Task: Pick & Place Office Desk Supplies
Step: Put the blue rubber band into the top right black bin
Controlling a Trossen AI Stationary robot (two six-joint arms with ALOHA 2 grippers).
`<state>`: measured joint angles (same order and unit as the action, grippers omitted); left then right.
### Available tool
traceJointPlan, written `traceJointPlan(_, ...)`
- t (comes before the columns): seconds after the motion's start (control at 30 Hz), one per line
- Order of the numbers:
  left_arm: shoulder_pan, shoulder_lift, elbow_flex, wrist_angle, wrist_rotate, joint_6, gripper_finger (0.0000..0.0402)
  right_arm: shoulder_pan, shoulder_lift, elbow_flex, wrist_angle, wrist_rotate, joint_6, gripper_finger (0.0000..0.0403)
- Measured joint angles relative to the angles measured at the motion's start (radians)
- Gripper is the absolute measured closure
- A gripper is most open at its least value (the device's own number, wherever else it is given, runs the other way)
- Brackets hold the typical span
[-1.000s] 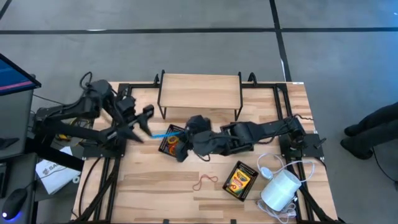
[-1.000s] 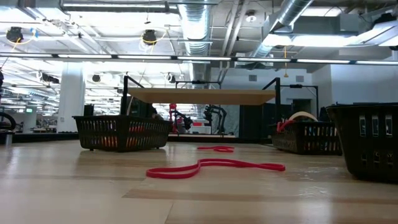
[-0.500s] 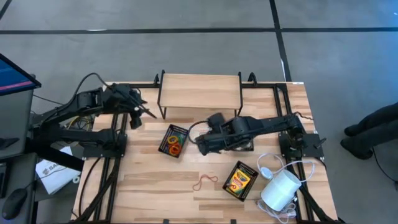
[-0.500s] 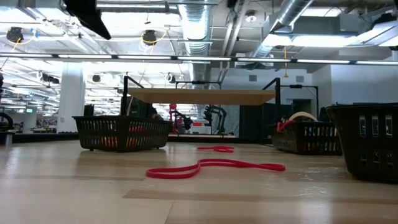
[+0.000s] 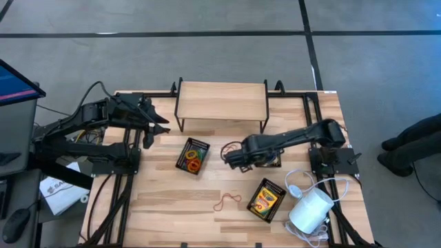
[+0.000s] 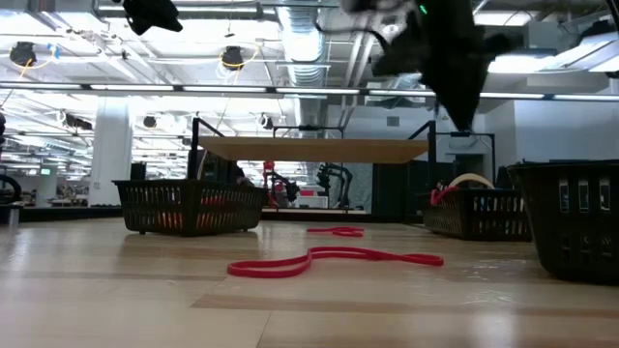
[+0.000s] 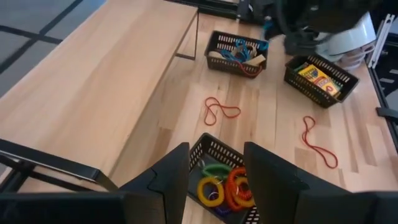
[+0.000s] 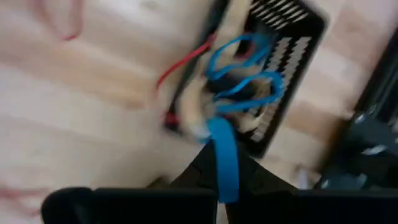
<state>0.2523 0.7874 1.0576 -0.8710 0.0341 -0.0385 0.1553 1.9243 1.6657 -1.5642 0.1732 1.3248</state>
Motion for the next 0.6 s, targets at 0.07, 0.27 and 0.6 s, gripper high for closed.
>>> traceJointPlan(0.07,0.0,-0.003,0.0,0.0,0.0,0.005,0.0254,-0.014,-0.05,-0.085,-0.012,0.024,-0.033,0.0403)
traceJointPlan(0.27,0.0,-0.001,0.0,0.032,0.013,0.042,0.0254,-0.053,-0.177,-0.247,-0.003,0.202,-0.342,0.0402)
traceJointPlan(0.6,0.0,0.024,0.0,0.097,0.242,0.114,0.0251,-0.174,-0.258,-0.29,0.14,-0.074,-0.691,0.0282)
